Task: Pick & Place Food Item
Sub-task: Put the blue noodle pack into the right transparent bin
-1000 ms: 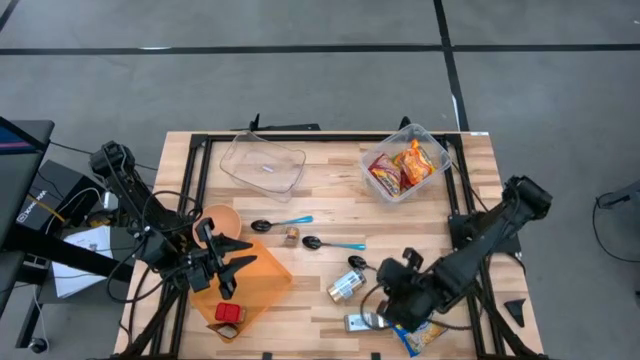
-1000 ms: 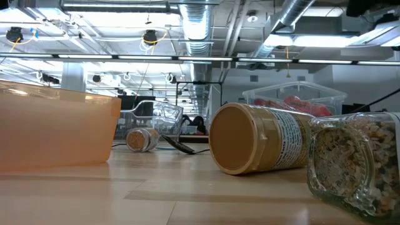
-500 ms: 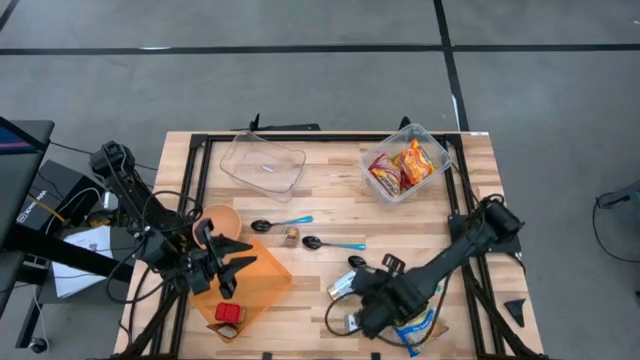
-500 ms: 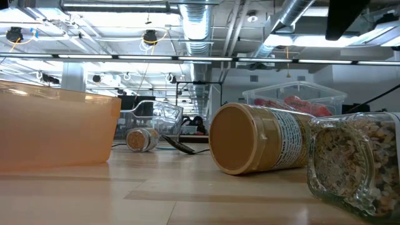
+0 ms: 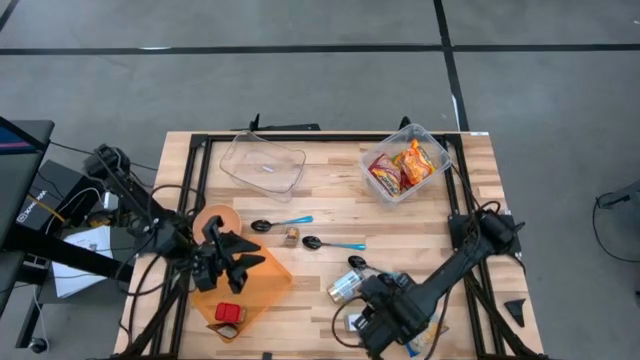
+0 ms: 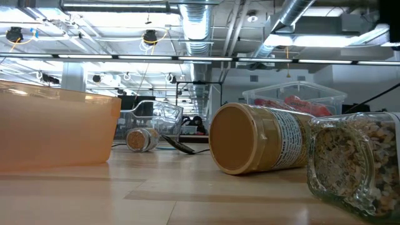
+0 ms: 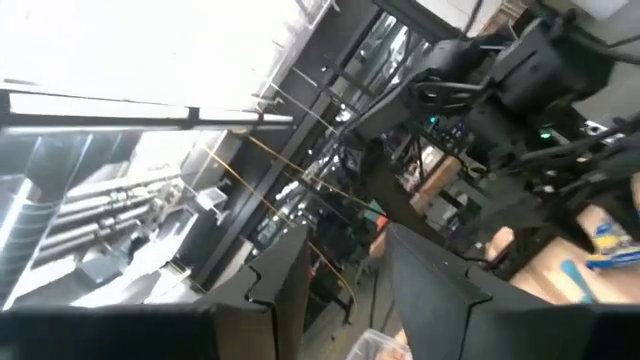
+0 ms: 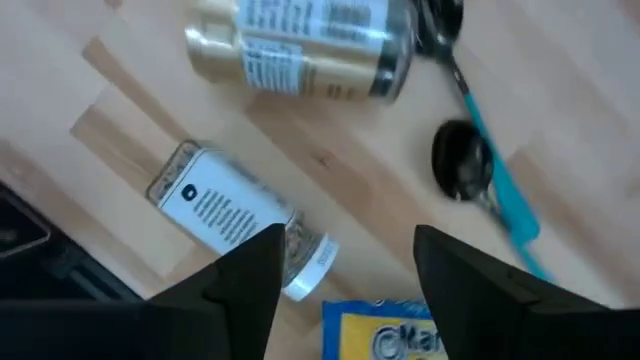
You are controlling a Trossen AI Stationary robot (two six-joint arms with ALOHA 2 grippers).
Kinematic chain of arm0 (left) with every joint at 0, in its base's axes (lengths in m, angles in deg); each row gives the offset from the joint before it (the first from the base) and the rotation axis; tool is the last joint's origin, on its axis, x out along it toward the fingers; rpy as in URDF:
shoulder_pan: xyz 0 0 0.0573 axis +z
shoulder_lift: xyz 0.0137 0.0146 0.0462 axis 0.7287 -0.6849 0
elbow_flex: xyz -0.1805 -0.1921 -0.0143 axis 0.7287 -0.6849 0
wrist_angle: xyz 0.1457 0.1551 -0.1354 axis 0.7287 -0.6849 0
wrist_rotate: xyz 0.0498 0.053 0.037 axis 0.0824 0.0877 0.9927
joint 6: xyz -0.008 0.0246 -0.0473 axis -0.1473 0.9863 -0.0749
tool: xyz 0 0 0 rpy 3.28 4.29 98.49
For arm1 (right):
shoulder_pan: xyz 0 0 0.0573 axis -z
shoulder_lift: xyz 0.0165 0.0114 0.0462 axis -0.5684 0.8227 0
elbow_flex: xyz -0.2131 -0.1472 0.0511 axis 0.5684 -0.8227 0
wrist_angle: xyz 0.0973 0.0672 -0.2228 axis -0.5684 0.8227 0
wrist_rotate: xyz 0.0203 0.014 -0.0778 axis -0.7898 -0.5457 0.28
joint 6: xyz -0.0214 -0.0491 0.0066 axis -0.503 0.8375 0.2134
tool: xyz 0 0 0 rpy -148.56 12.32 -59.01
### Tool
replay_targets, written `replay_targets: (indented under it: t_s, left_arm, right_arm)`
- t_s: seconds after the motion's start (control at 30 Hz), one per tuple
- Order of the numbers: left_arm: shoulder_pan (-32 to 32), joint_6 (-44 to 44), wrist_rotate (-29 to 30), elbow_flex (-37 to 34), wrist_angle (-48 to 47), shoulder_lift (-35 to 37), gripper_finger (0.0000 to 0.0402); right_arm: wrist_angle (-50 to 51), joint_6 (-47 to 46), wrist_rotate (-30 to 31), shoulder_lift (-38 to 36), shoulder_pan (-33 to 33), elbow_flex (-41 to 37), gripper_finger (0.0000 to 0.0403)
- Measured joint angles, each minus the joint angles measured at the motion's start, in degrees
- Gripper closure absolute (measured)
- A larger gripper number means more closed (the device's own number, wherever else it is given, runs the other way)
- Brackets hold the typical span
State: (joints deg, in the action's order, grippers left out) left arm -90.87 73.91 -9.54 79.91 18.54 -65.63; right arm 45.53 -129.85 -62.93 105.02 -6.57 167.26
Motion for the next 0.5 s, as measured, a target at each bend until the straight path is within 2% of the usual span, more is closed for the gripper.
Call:
replay_targets:
  t_s: [0.27,0.5]
  left_arm:
    - [8.47,-0.48,-11.42,0.0,-0.79,0.0,0.0276]
    - [15.48,-4.14,-24.45,0.0,-1.6,0.0,0.0276]
  right_arm:
    - [-2.08,-12.47,-2.41,1.0,-4.51,0.03,0.019]
    - [-3.33,-14.1,-5.91,4.13,-6.92,-0.08,0.0197]
